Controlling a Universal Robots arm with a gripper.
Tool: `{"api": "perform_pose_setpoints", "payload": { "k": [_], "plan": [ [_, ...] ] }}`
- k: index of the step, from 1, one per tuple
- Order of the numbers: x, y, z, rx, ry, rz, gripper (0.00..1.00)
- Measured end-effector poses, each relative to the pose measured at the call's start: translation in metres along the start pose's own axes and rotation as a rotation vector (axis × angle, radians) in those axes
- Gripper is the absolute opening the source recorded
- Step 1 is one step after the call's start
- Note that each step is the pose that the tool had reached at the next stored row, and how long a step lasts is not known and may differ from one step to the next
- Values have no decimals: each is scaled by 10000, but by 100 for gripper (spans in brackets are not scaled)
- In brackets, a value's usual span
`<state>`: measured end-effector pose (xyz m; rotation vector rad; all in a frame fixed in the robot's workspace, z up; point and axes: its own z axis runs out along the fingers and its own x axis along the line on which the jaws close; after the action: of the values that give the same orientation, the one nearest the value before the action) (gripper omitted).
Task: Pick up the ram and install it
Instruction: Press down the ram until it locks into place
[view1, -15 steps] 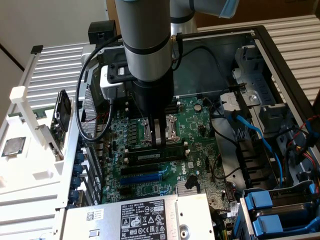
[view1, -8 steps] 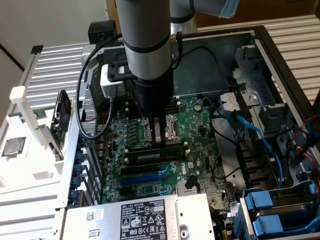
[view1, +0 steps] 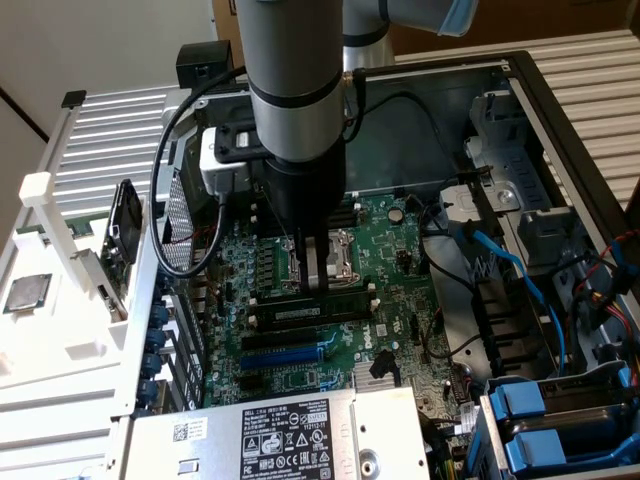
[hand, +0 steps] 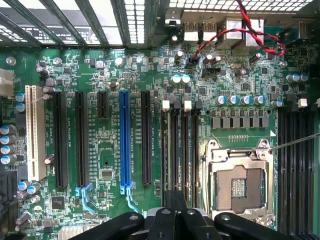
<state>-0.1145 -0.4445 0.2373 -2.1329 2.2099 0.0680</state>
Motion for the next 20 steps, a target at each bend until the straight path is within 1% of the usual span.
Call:
{"api": "perform_pose_setpoints", "payload": {
  "k": [3, 6, 10, 15, 18, 20],
  "plan": [
    [-1, -22, 5, -32, -1, 3, 11],
    [-3, -35, 5, -111, 2, 10, 11],
    [-6, -44, 6, -192, 5, 16, 11],
    [-6, -72, 6, -267, 9, 22, 11],
    [-7, -78, 7, -327, 10, 27, 11],
    [-7, -85, 8, -356, 11, 29, 11]
  ]
}}
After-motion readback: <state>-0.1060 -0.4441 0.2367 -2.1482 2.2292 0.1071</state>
